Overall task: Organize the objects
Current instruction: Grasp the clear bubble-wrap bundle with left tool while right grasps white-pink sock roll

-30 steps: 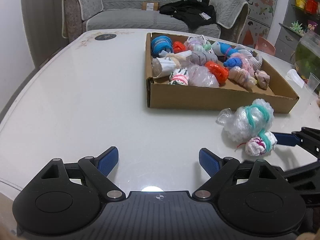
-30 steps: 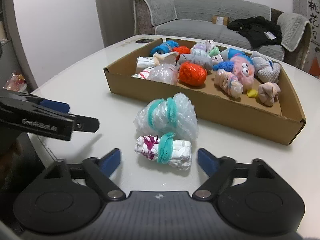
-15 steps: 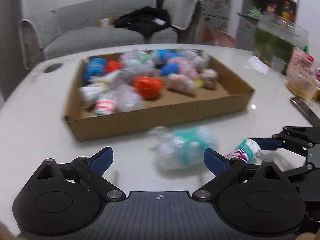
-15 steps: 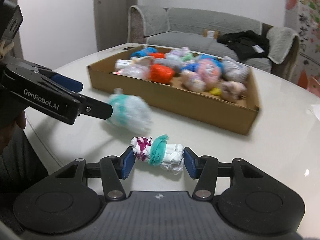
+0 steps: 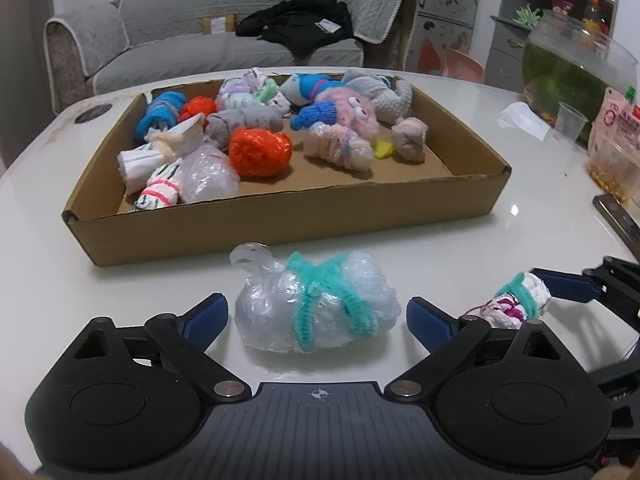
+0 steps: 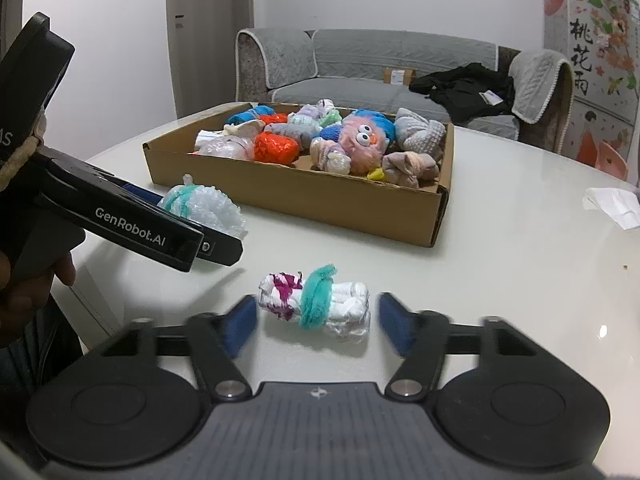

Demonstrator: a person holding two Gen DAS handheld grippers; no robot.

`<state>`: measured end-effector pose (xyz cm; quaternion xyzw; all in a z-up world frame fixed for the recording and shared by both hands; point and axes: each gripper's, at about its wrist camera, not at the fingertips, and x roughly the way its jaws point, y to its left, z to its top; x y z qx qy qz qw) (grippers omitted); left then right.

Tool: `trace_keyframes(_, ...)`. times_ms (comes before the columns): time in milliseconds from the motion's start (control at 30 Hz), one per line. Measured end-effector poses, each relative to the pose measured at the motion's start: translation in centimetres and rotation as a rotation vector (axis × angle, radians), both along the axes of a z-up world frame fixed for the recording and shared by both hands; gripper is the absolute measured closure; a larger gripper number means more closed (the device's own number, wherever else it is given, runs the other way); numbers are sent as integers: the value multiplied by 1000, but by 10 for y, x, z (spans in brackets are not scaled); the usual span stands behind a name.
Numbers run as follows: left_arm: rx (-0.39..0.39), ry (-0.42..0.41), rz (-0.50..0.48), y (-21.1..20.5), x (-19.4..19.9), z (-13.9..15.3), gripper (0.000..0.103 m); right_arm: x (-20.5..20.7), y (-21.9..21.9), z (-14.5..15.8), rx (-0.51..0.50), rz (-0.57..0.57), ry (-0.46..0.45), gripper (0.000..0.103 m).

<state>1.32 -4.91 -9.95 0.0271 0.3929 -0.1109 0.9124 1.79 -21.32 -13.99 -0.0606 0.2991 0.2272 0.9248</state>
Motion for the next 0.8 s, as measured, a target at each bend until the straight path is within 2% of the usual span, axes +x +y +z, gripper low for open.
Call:
trace_keyframes(100, -26, 3, 24, 4, 1, 2, 7, -1, -3, 0, 15, -13, 1, 31)
trace_keyframes(200, -60, 12, 46, 7, 4, 2, 14, -2, 0, 0, 16, -22, 5, 31)
trace_keyframes(267, -55, 8, 47, 5, 4, 2, 25, -2, 2, 1, 20, -31, 5, 35)
trace_keyframes(333, -49, 6, 32, 3, 4, 3, 28, -1, 3, 1, 30, -42, 9, 45)
trace_keyframes(367, -43, 4, 27, 3, 3, 4, 31, -1, 4, 2, 28, -45, 8, 53)
trace_keyframes(400, -36, 0, 25, 3, 1, 4, 31, -1, 5, 2, 26, -44, 8, 55)
trace_keyframes(633, 38, -25, -36, 12, -6, 7, 33, -2, -3, 4, 15, -29, 13, 56)
trace_keyframes(800, 116, -53, -117, 22, -5, 25, 33, 2, -21, 15, 8, -3, 1, 56)
